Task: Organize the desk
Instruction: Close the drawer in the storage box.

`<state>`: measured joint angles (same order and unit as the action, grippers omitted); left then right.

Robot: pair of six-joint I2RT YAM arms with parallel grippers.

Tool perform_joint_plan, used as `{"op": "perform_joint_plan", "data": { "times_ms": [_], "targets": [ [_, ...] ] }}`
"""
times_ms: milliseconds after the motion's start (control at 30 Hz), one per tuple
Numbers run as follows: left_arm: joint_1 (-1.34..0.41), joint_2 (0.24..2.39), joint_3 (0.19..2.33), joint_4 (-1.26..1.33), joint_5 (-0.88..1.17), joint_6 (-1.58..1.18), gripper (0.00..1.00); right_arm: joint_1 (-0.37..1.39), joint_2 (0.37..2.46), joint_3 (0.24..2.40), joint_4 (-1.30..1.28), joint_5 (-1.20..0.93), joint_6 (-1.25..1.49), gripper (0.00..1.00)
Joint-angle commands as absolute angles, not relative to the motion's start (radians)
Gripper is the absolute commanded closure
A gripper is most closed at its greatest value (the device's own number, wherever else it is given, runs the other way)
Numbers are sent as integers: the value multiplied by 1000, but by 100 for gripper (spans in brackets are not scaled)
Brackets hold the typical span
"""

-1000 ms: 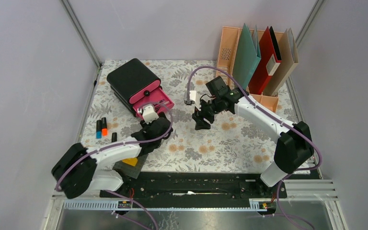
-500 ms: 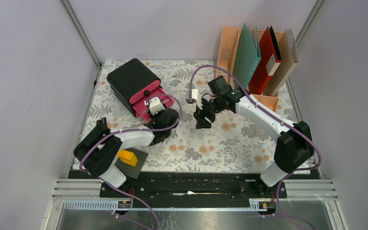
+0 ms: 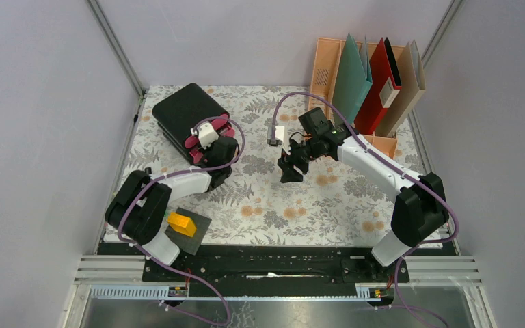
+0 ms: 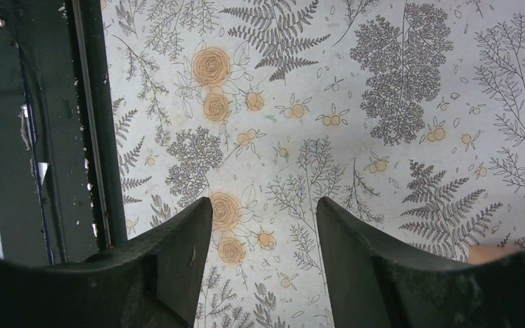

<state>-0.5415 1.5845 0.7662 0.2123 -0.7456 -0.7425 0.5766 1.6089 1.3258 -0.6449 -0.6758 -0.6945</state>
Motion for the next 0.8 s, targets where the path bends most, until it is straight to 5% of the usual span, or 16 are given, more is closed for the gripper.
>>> {"op": "perform_joint_plan", "data": {
  "times_ms": [0, 433, 767],
  "targets": [
    [-473, 1620, 830, 325, -720, -669, 61, 566, 1565, 1321, -634, -713, -698, 35],
    [-454, 1618, 833, 413, -763, -556, 45, 556, 1562, 1312, -635, -721, -701, 35],
    [-466, 1516, 725, 468, -602, -509, 32, 553, 1565, 1310, -635, -727, -702, 35]
  ]
}}
